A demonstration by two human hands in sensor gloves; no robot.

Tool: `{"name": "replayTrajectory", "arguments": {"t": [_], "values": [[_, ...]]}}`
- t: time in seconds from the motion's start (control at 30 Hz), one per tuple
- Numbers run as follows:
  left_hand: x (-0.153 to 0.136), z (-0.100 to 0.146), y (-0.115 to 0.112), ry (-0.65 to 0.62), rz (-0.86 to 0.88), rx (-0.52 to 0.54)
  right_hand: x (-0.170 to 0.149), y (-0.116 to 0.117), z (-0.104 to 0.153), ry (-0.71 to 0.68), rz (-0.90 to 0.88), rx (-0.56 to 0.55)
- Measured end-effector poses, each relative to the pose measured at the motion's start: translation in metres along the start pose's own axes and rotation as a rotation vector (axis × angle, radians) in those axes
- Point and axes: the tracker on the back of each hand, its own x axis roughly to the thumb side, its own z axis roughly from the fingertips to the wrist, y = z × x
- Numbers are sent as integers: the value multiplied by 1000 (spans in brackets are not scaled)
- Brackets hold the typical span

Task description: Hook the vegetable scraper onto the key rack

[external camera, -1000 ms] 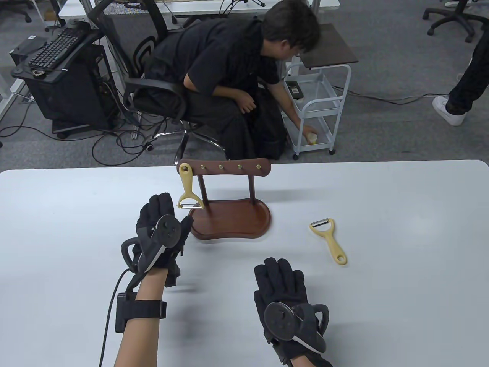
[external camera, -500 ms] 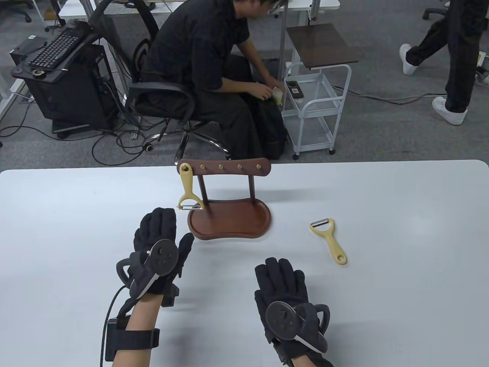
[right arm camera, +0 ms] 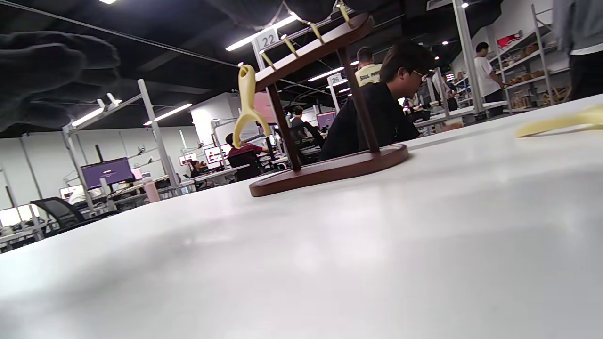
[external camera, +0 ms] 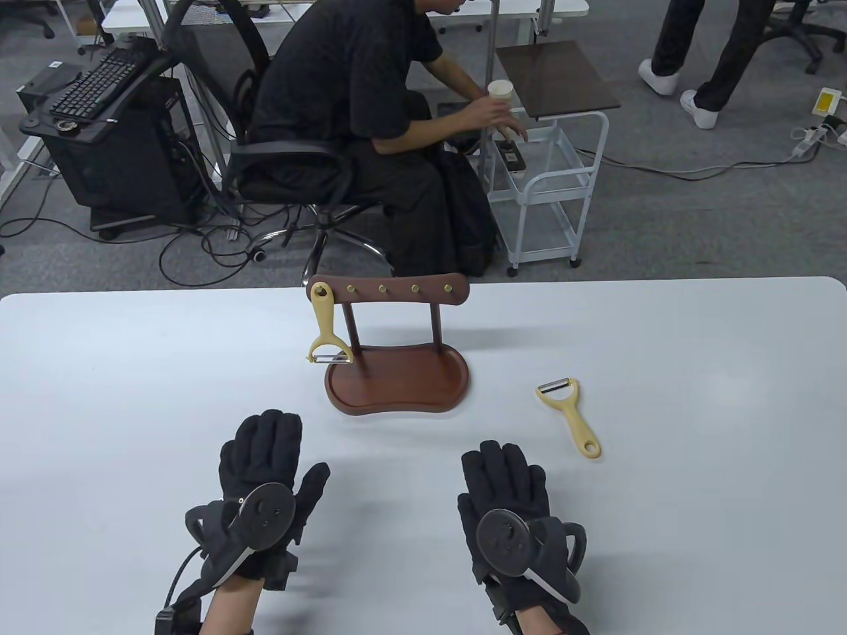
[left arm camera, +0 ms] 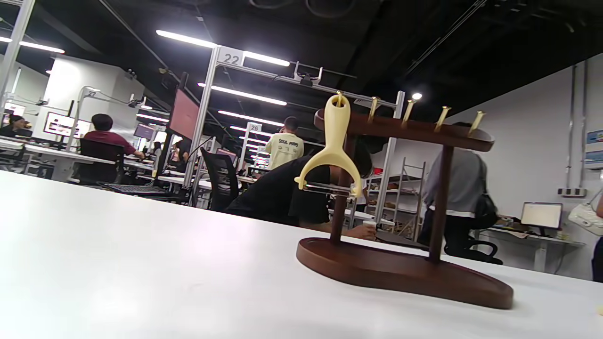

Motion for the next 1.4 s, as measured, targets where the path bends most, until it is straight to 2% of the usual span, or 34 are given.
{"name": "replayTrajectory", "arguments": {"t": [0.33,0.7,0.97,1.03,1.23,1.4], "values": [[-6,8,-4,-6,66,-23,-38,-16,-11,114,27,17],[0,12,1,-42,78,-8,-87,-22,-37,359,-115,32],[2,13,1,-54,86,-2,-115,-8,-55,641,-85,150],[3,13,1,-57,91,-2,-121,0,-60,710,-25,178],[4,13,1,-69,87,1,-128,20,-70,836,20,252],[5,13,0,-71,85,-5,-136,32,-75,904,-38,294]]}}
